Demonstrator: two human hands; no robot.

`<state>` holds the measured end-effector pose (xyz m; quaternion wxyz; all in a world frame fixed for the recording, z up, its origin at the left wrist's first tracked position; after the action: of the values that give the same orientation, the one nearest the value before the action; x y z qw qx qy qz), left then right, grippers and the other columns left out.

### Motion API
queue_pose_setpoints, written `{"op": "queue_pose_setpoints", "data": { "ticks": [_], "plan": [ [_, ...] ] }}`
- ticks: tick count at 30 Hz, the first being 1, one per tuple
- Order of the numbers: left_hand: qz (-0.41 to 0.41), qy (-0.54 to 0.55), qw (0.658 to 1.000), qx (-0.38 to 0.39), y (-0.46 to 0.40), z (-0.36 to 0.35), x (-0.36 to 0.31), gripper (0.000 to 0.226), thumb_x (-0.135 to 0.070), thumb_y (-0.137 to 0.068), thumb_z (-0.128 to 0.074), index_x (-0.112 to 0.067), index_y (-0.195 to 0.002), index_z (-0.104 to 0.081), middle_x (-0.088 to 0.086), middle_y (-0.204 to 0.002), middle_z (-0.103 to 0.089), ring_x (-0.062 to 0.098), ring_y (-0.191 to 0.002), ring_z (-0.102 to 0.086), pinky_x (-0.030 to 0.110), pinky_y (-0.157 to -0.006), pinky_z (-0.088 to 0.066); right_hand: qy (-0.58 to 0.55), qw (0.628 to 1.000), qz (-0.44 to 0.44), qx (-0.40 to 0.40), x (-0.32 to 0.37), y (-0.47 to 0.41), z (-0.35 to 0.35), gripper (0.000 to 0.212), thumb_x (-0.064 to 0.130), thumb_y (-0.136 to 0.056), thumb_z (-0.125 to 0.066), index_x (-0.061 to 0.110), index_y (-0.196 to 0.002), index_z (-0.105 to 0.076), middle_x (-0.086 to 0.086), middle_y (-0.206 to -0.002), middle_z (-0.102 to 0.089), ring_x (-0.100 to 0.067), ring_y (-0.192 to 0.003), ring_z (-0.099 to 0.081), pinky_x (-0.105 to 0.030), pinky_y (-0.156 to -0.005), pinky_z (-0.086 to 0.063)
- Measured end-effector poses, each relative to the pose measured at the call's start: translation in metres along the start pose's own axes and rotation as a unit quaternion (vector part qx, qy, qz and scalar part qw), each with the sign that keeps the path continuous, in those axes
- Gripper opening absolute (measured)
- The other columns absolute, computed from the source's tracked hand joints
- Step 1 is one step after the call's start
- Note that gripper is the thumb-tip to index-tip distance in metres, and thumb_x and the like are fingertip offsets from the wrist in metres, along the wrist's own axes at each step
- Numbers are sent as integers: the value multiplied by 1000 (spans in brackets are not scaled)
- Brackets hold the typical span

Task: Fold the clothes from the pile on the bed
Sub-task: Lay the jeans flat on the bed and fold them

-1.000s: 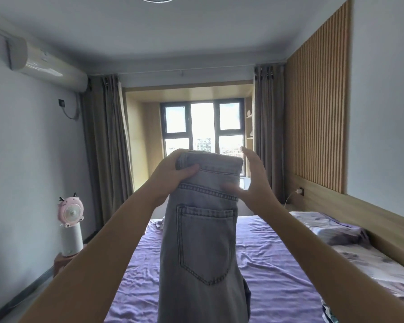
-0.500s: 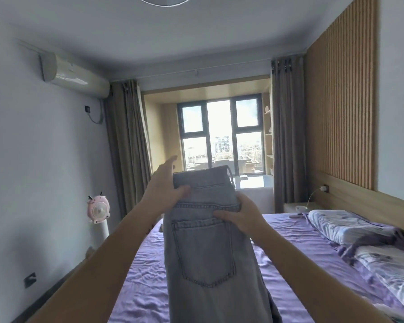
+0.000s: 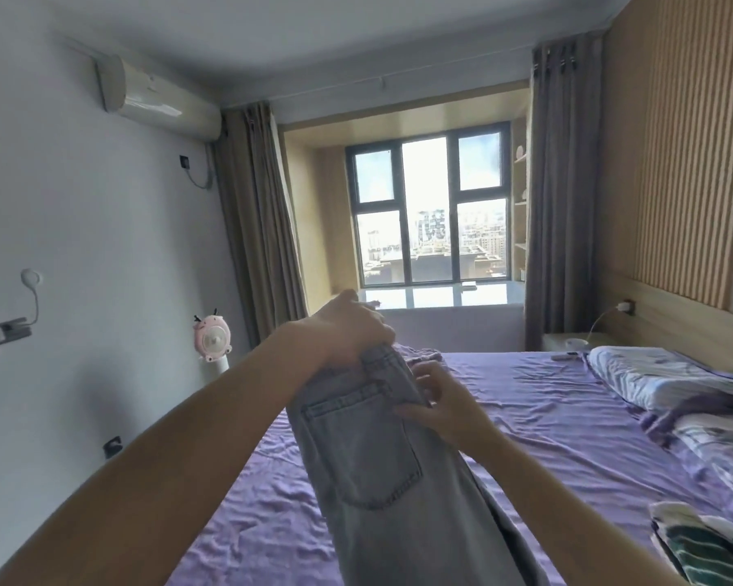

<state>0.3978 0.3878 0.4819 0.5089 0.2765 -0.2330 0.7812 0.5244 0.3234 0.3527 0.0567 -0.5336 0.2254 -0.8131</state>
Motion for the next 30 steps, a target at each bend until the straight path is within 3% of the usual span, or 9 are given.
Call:
{"op": "queue_pose_setpoints", "data": {
  "ticks": [4,8,14,17,19,21,22,27,30],
  "plan": [
    [16,84,993,78,0,-22,6,44,-53,-68,-73,-29,-101,-56,-10,-98,-60,12,-98,-53,35,-92,-31,106,988,-84,74,-76,48,8,20,17,-75,-75,23,-88,-61,-1,-83,-64,-8,-74,-54,-31,-69,-48],
    [16,94,992,85,-3,-34,8,45,-56,-66,-71,-34,-103,-56,-14,-101,-61,11,-101,-53,35,-90,-31,48,992,-108,53,-102,70,20,16,22,-69,-72,28,-75,-59,8,-71,-58,3,-64,-51,-20,-60,-42],
    [6,87,994,69,-19,-29,4,46,-58,-67,-70,-36,-105,-57,-17,-103,-61,9,-103,-52,36,-93,-32,-148,967,-193,77,-125,91,30,33,14,-79,-73,14,-111,-64,-5,-105,-70,-20,-99,-66,-32,-84,-54],
    [14,90,993,77,-23,-28,6,47,-59,-66,-70,-36,-105,-57,-18,-103,-61,9,-104,-51,37,-93,-34,-173,960,-200,94,-136,105,40,45,-1,-82,-65,15,-123,-58,2,-119,-65,-12,-111,-60,-25,-87,-51],
    [17,89,992,83,-25,-29,5,46,-59,-65,-71,-37,-104,-57,-18,-101,-60,9,-103,-51,36,-92,-34,-115,970,-193,94,-141,108,42,36,-8,-82,-60,8,-113,-61,0,-108,-64,-8,-97,-63,-22,-80,-50],
    [21,89,992,92,-26,-29,1,47,-60,-64,-71,-37,-102,-56,-18,-98,-60,10,-100,-52,35,-88,-33,-76,976,-190,67,-140,106,42,8,-1,-84,-64,7,-85,-60,-1,-80,-58,-5,-68,-55,-20,-63,-45],
    [23,89,991,98,-26,-29,-1,49,-64,-62,-70,-37,-101,-56,-17,-96,-61,10,-98,-53,35,-87,-32,-72,979,-185,51,-139,103,43,16,5,-84,-66,10,-73,-56,1,-70,-52,-5,-60,-49,-20,-56,-40],
    [50,94,982,156,-16,-30,-7,83,-93,-49,-47,-48,-119,-49,-18,-106,-62,10,-101,-52,37,-88,-31,-82,983,-157,-47,-137,86,52,24,18,-82,-71,5,-68,-57,-1,-64,-49,-11,-63,-43,-28,-58,-33],
    [106,179,953,221,0,-33,-5,83,-94,-51,-45,-50,-121,-47,-15,-117,-59,13,-105,-50,35,-86,-33,-34,988,-135,-68,-137,71,65,25,17,-81,-71,3,-64,-58,1,-60,-49,-6,-58,-42,-26,-56,-33]
  ]
}}
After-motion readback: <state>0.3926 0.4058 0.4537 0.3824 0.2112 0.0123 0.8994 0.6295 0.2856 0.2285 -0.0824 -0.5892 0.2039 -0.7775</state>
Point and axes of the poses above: each hand's wrist, its own y-axis away from the middle knuckle, its own z-axis out of the back of the hand, x = y × z, the point moved 3 cm from there along -y, towards the middle knuckle
